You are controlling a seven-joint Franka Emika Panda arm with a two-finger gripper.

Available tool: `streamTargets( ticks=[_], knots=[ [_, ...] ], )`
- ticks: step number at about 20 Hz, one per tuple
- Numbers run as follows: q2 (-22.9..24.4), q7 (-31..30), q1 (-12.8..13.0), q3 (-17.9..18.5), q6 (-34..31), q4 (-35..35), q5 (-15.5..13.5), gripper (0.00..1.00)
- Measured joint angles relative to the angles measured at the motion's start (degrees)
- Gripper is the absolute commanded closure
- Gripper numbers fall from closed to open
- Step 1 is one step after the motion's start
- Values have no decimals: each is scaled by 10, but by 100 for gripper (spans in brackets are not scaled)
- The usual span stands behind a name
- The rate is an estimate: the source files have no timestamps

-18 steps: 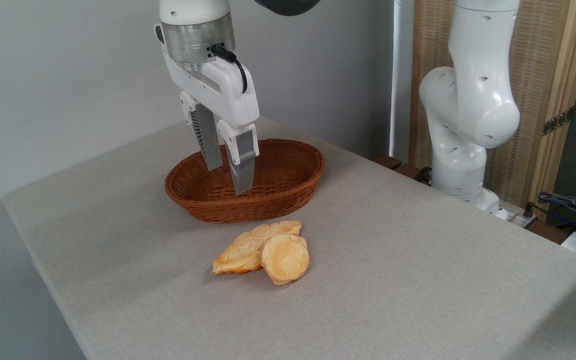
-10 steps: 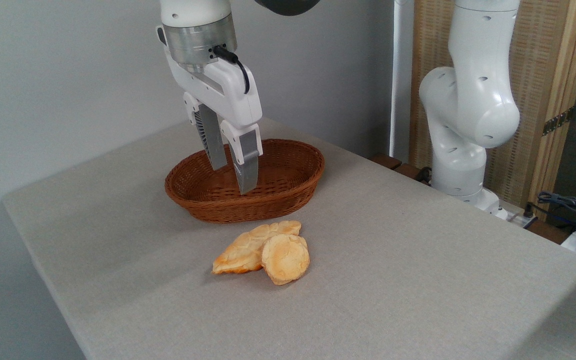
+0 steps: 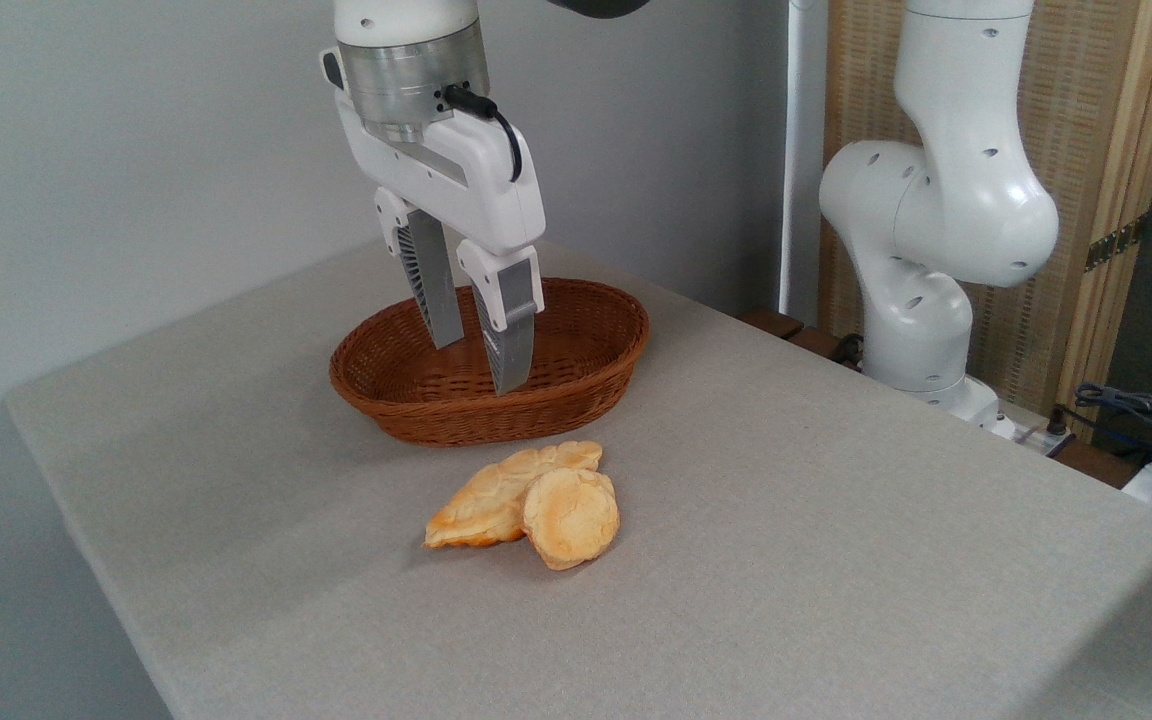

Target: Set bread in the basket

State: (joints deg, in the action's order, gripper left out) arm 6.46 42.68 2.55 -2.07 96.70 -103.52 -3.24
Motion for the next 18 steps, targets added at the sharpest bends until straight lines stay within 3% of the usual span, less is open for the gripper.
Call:
streamTargets(
  ticks=[4,18],
  knots=[
    [0,0,-42,-41,0,0,0,0],
    [-5,1,-45,-47,-13,-2,-1,0]
  ],
)
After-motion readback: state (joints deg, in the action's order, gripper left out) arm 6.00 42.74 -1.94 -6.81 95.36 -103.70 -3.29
